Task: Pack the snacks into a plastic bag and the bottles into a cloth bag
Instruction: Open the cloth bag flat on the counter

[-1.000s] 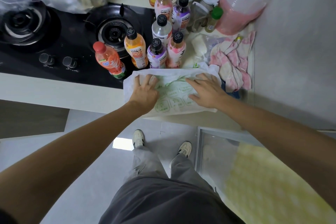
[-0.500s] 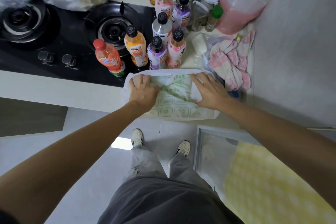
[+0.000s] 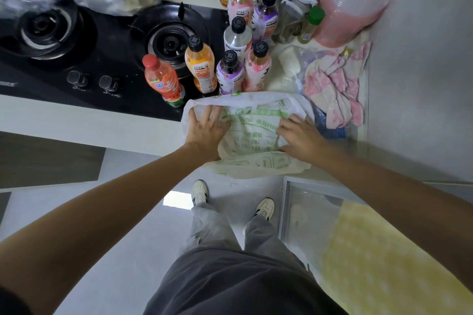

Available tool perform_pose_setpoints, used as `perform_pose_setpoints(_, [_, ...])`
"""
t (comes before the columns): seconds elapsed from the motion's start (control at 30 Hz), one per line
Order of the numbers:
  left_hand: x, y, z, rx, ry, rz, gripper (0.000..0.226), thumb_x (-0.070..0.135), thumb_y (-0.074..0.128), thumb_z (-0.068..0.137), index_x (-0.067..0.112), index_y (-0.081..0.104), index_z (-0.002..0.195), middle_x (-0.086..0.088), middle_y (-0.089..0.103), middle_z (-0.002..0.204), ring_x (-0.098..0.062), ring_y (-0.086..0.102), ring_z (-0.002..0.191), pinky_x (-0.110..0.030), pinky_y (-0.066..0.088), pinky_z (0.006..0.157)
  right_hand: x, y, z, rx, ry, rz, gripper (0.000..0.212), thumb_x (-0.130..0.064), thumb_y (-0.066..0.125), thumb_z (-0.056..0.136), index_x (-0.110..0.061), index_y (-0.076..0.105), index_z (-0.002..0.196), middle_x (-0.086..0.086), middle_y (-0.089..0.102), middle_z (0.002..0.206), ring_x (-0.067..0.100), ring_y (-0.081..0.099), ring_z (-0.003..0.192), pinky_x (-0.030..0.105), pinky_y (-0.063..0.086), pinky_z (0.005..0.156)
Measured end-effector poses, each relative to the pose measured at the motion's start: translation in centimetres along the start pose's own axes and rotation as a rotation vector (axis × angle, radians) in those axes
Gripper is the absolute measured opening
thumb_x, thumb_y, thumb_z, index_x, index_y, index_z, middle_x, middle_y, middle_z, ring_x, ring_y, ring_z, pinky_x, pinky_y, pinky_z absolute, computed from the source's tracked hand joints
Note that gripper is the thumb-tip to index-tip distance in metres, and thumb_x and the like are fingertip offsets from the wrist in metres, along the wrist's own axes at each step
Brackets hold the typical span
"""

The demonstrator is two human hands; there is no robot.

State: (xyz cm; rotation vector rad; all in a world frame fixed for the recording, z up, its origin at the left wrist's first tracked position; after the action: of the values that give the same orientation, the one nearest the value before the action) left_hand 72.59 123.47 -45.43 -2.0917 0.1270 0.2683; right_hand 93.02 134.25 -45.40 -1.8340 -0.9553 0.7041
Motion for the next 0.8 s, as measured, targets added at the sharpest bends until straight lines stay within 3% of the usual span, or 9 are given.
perform_pose_setpoints(0.13, [-0.2,1.3,0.0,-0.065,0.024,-0.04,0.113,0.06,0.076,0.069,0.036,0.01,0.158,-0.016,0.005,0.158,-0.038,0.008,0.149,-0.07,0.018,0.114,0.3,0.8,-0.3,-0.002,0.111,0.099,0.123,-0.065,0.082,0.069,-0.017,0.018,0.163,0.013,0.027,0.157,0.04,0.03,0.139,0.06,0.03,0.115])
perform_pose_setpoints(0.23, [-0.4,1.7,0.2,-0.051,0.083,-0.086,0.112,0.061,0.075,0.069,0.035,0.009,0.156,-0.015,0.003,0.159,-0.037,0.009,0.149,-0.069,0.021,0.113,0.9,0.8,-0.3,-0.021,0.123,0.1,0.139,-0.069,0.083,0.063,-0.022,0.001,0.166,0.016,0.018,0.159,0.042,0.025,0.142,0.064,0.028,0.116])
perform_pose_setpoints(0.3, [-0.7,1.4,0.1,-0.017,0.128,-0.106,0.108,0.072,0.069,0.071,0.034,0.012,0.155,-0.014,0.005,0.159,-0.036,0.01,0.149,-0.066,0.021,0.114,1.4,0.7,-0.2,-0.041,0.112,0.114,0.14,-0.069,0.084,0.063,-0.025,0.0,0.166,0.015,0.016,0.16,0.041,0.023,0.144,0.064,0.028,0.117])
perform_pose_setpoints(0.37, [-1.3,0.5,-0.3,0.108,0.176,-0.135,0.097,0.076,0.065,0.073,0.033,0.028,0.152,-0.012,0.017,0.158,-0.036,0.019,0.145,-0.063,0.026,0.113,1.6,0.5,-0.1,-0.018,0.097,0.123,0.137,-0.069,0.084,0.063,-0.025,0.005,0.166,0.014,0.019,0.161,0.042,0.023,0.145,0.064,0.029,0.117])
perform_pose_setpoints(0.47, [-1.8,-1.1,-1.3,0.378,0.322,-0.134,0.076,0.058,0.077,0.077,0.025,0.052,0.14,-0.01,0.038,0.153,-0.039,0.037,0.138,-0.059,0.034,0.109,2.1,0.5,-0.2,0.042,0.086,0.127,0.128,-0.069,0.084,0.063,-0.025,0.018,0.164,0.011,0.024,0.158,0.039,0.027,0.144,0.065,0.035,0.112])
perform_pose_setpoints(0.57, [-1.2,-1.4,-2.2,0.509,0.489,-0.05,0.07,0.034,0.084,0.076,0.023,0.056,0.139,-0.003,0.042,0.157,-0.037,0.042,0.138,-0.057,0.034,0.111,2.6,0.7,-0.5,0.075,0.087,0.118,0.121,-0.067,0.085,0.062,-0.024,0.028,0.159,0.01,0.03,0.152,0.038,0.033,0.139,0.065,0.04,0.106])
perform_pose_setpoints(0.7, [-0.3,-0.7,-2.3,0.448,0.604,0.008,0.074,0.011,0.071,0.085,0.031,0.045,0.151,0.008,0.032,0.164,-0.032,0.025,0.152,-0.06,0.022,0.119,2.7,0.8,-0.9,0.174,0.051,0.115,0.102,-0.054,0.094,0.057,-0.018,0.049,0.142,0.01,0.041,0.14,0.038,0.041,0.127,0.061,0.042,0.099])
perform_pose_setpoints(0.8, [-1.1,0.8,-1.2,0.291,0.492,0.006,0.079,0.007,0.058,0.091,0.035,0.029,0.159,0.009,0.025,0.167,-0.028,0.009,0.157,-0.057,0.007,0.123,3.0,1.4,-0.9,0.183,0.038,0.124,0.08,-0.044,0.096,0.06,-0.015,0.059,0.126,0.007,0.052,0.121,0.035,0.05,0.111,0.055,0.045,0.095])
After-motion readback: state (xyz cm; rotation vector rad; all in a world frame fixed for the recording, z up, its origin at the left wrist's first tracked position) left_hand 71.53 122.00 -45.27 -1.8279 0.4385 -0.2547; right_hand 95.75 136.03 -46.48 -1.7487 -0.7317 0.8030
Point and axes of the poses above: each hand's wrist, its own z-axis towards the middle knuckle, its own y-axis out of the palm, x = y × z, the point moved 7 cm from there along z, towards the middle knuckle
